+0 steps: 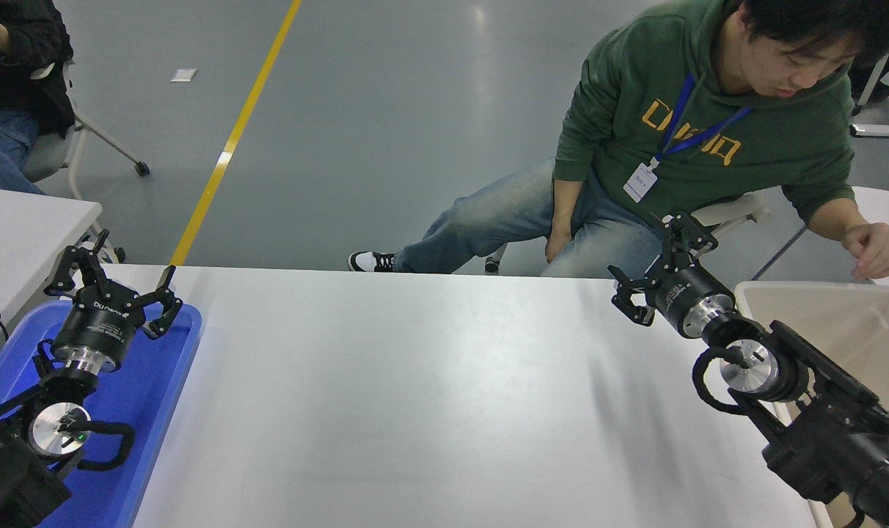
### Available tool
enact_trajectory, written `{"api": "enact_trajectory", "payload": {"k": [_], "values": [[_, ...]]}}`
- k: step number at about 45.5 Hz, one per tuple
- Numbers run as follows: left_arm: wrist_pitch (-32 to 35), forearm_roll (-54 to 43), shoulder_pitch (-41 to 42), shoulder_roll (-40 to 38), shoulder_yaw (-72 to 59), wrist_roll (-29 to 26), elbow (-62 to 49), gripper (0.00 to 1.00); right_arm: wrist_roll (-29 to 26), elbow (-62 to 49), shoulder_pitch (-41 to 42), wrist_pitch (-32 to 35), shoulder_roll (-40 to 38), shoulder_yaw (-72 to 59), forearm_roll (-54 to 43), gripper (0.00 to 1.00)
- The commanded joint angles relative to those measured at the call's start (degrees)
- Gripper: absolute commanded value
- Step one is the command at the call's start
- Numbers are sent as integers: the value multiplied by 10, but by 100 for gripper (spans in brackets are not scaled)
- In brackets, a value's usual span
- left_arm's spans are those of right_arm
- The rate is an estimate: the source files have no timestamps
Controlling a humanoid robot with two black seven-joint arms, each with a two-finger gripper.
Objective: Clean the table surface
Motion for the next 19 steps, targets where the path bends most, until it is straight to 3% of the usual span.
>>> {"api": "enact_trajectory", "payload": {"k": [1,19], "values": [[0,0,0,0,0,0,0,100,0,0,-1,0,0,1,0,100],[0,0,0,0,0,0,0,100,0,-1,-1,1,0,2,0,100]]}}
